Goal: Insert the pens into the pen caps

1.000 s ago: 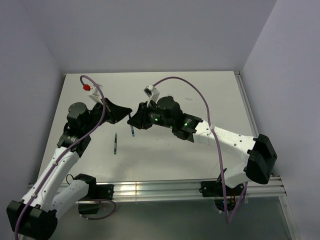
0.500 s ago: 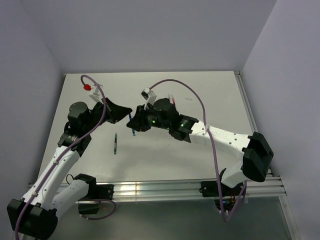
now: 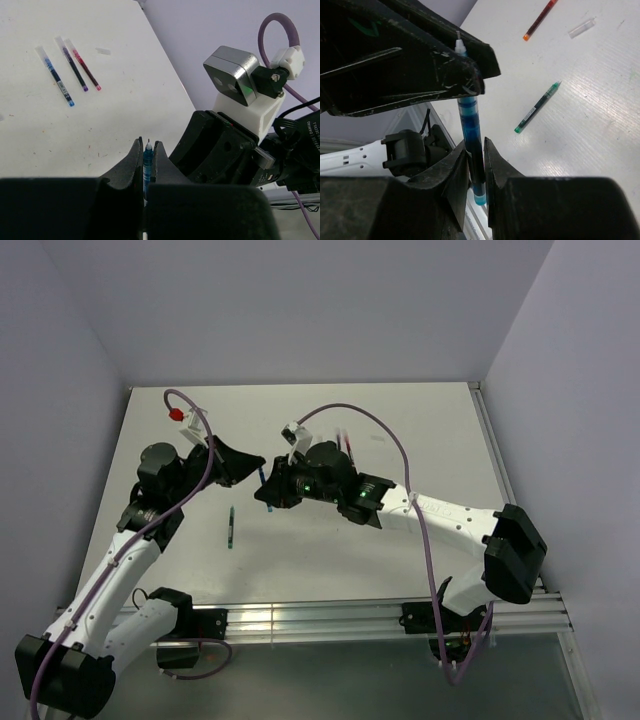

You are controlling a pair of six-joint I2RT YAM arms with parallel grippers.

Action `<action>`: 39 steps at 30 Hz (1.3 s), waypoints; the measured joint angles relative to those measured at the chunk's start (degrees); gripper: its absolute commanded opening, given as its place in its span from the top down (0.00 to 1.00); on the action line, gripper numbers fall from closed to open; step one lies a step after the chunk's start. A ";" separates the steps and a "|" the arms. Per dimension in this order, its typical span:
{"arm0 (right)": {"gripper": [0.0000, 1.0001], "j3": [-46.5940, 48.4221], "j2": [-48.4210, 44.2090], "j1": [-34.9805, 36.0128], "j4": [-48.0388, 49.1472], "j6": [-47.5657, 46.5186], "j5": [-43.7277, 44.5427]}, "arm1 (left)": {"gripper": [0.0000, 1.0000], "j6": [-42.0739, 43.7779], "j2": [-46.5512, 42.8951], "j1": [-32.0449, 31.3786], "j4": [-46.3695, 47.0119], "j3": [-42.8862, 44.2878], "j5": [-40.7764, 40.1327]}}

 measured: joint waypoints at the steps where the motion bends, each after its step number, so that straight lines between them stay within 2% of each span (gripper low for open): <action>1: 0.79 -0.11 0.00 0.00 0.02 0.00 0.00 | 1.00 -0.02 0.24 0.00 -0.04 0.00 0.00; 2: 0.81 -0.11 0.00 0.04 0.02 -0.04 0.00 | 1.00 -0.04 0.50 0.00 -0.02 0.00 0.04; 3: 0.88 -0.11 0.00 0.09 0.02 -0.07 -0.02 | 1.00 -0.20 0.74 0.00 0.02 0.00 0.02; 6: 1.00 -0.13 0.00 0.22 0.00 -0.13 0.20 | 1.00 -0.46 0.94 0.00 0.02 0.00 0.11; 10: 1.00 -0.13 0.00 0.24 0.00 -0.24 0.31 | 0.99 -0.46 0.98 0.00 0.13 0.00 0.26; 12: 1.00 -0.17 -0.02 0.24 0.02 -0.22 0.52 | 0.87 -0.44 1.03 0.00 0.20 0.00 0.31; 13: 1.00 -0.39 -0.07 0.26 0.24 -0.22 0.70 | 0.69 -0.28 1.05 0.00 0.17 0.00 0.28; 15: 1.00 -0.90 -0.31 0.33 0.26 -0.17 1.31 | 0.59 -0.17 1.05 -0.02 -0.09 0.00 0.09; 16: 1.00 -1.16 -0.48 0.33 -0.11 -0.15 1.77 | 0.47 -0.09 0.96 0.00 0.02 0.00 -0.07; 21: 1.00 -1.33 -1.70 0.00 -3.04 0.09 4.44 | 0.41 0.20 0.13 0.00 -1.29 0.55 -3.30; 25: 1.00 -1.77 -5.16 -2.51 -5.68 0.74 5.55 | 0.33 1.22 -0.42 0.00 -4.92 3.30 -9.38; 30: 1.00 -3.43 -11.10 -10.29 -8.37 1.55 6.51 | 0.34 3.13 -0.55 0.00 -8.59 5.77 -19.71; 32: 1.00 -4.28 -12.96 -13.55 -9.64 1.42 6.73 | 0.40 3.52 1.38 0.00 -9.29 6.45 -22.64; 39: 1.00 -5.38 -13.94 -18.84 -12.37 -0.48 3.30 | 0.50 6.36 17.68 0.02 -13.64 10.99 -28.24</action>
